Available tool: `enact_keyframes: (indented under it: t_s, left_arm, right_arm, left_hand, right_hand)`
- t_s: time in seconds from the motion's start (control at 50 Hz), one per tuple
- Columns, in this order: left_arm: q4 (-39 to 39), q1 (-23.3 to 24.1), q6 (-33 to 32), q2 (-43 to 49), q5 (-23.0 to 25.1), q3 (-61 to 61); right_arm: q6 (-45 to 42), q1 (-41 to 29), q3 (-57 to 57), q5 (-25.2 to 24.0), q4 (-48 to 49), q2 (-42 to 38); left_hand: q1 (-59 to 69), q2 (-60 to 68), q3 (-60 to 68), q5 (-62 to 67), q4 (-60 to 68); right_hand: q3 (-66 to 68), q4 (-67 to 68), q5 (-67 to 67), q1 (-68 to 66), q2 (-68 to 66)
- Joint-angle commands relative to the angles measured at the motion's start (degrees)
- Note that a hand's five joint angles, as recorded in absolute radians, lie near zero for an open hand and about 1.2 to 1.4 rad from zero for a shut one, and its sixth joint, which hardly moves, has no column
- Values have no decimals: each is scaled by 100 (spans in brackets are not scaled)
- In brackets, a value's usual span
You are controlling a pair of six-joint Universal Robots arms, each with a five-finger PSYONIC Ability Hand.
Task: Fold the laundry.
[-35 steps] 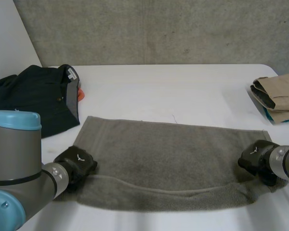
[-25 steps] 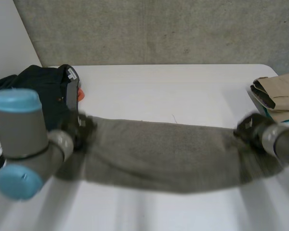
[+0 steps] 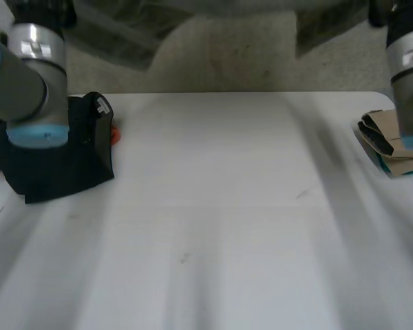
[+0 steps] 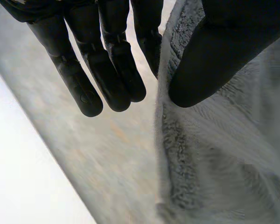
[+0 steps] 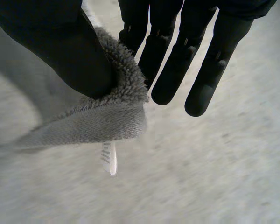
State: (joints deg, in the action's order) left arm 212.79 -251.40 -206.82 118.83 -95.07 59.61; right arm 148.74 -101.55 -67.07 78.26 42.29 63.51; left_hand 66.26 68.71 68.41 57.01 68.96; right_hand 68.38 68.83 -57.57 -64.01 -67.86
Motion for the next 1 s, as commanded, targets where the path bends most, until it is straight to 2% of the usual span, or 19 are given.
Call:
enact_keyframes:
  t_s: [0.02,0.18,0.28,0.36,0.38,0.44,0.52,0.6,0.66,0.82,0.9,1.0]
  left_arm:
    - [-19,30,1,342,374,1175]
    - [-98,144,-34,817,577,2229]
    - [-106,153,-78,773,586,2696]
    - [-107,161,-69,554,586,2942]
    - [-107,170,-52,449,594,3012]
    - [-107,205,-52,273,638,3118]
    - [-107,223,-43,132,743,3206]
    - [-107,241,-52,61,823,3259]
    - [-107,249,-52,44,832,3259]
    - [-124,241,-34,-70,841,3215]
    - [-168,241,18,-106,841,3162]
    - [-238,241,98,-141,849,3118]
  right_arm:
    - [-20,21,-315,-355,-1055,-752]
    - [-828,74,-842,-417,-2303,-1490]
    - [-1452,258,-1141,-443,-3077,-1465]
    - [-1541,355,-1264,-382,-3473,-1210]
    - [-1471,373,-1291,-330,-3578,-1070]
    - [-1278,373,-1256,-163,-3736,-745]
    - [-989,373,-1020,197,-4025,-367]
    - [-558,329,-398,505,-4709,-418]
    - [-373,268,131,541,-5282,-611]
    - [312,171,2335,164,-7030,-2051]
    - [524,144,2917,-117,-7305,-2570]
    - [463,144,3226,-136,-7209,-2967]
  left_hand:
    - [1374,1129,1159,1299,1104]
    - [1374,1129,1159,1299,1104]
    - [1374,1129,1159,1299,1104]
    - [1374,1129,1159,1299,1104]
    - [1374,1129,1159,1299,1104]
    - [1374,1129,1159,1299,1104]
    - [1374,1129,1159,1299,1104]
    - [1374,1129,1159,1299,1104]
    - [1374,1129,1159,1299,1104]
    - [1374,1129,1159,1299,1104]
    - [1374,1129,1159,1299,1104]
    - [1374,1129,1159,1299,1104]
  right_hand:
    - [1162,1117,-1243,-1599,-1214]
    - [1162,1117,-1243,-1599,-1214]
    - [1162,1117,-1243,-1599,-1214]
    - [1162,1117,-1243,-1599,-1214]
    - [-955,-1000,875,518,903]
    - [-3390,-3435,3309,2952,3338]
    - [-4692,-4737,4611,4254,4640]
    - [-4711,-4756,4630,4274,4659]
    - [-4678,-4723,4597,4240,4625]
    - [-4139,-4184,4058,3702,4087]
    - [-4257,-4302,4176,3819,4205]
    - [-4257,-4302,4176,3819,4205]
